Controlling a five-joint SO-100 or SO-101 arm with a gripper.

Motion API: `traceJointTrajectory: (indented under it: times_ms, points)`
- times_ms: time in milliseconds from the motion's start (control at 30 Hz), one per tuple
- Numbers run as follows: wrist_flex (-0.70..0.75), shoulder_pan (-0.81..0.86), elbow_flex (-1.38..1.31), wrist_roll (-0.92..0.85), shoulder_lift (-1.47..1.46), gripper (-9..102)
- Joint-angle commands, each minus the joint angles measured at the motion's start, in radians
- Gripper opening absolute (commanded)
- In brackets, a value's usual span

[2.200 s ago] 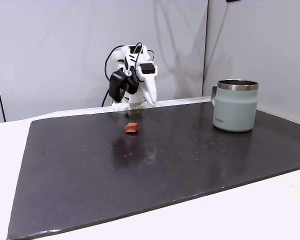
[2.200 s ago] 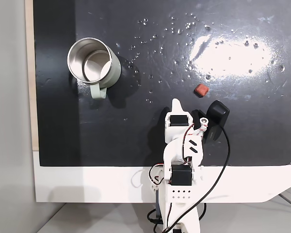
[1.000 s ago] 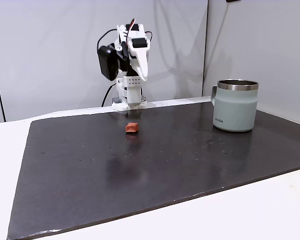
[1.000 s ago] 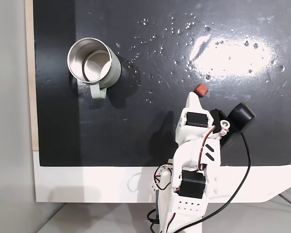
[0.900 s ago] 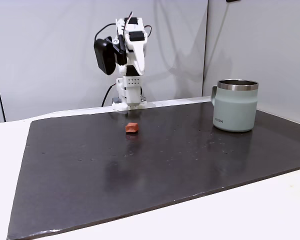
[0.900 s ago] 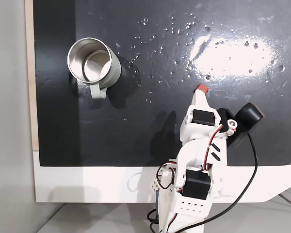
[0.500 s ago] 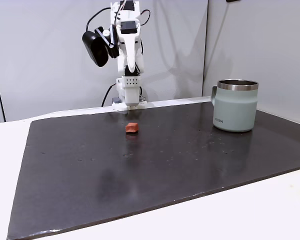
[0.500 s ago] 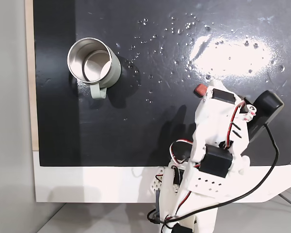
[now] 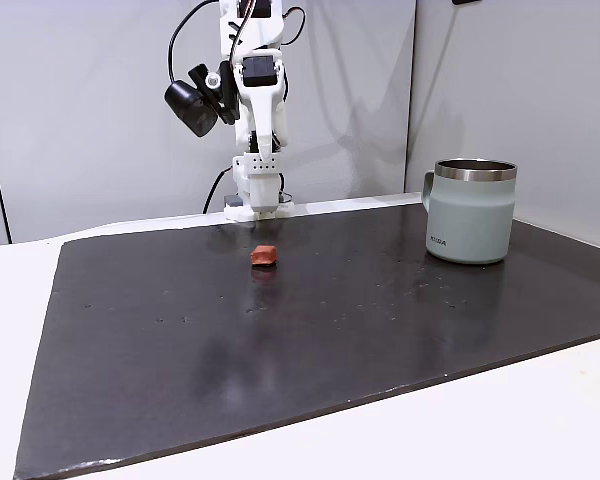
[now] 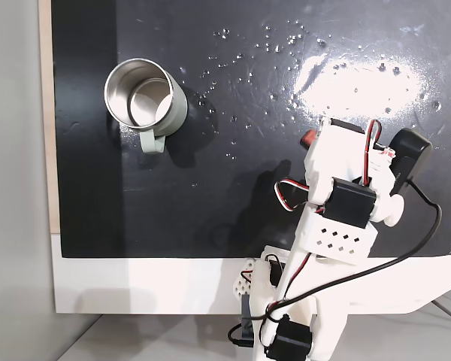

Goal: Grasp a cube and put it in the cup.

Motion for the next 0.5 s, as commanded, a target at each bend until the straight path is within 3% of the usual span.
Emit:
traceJointTrajectory:
  times_ms: [0,467]
  points:
    - [0.029,-0.002,-0.069,0.026,-0.026,0]
    - [0.037,0.021,-0.133,0.052,-0.279,0]
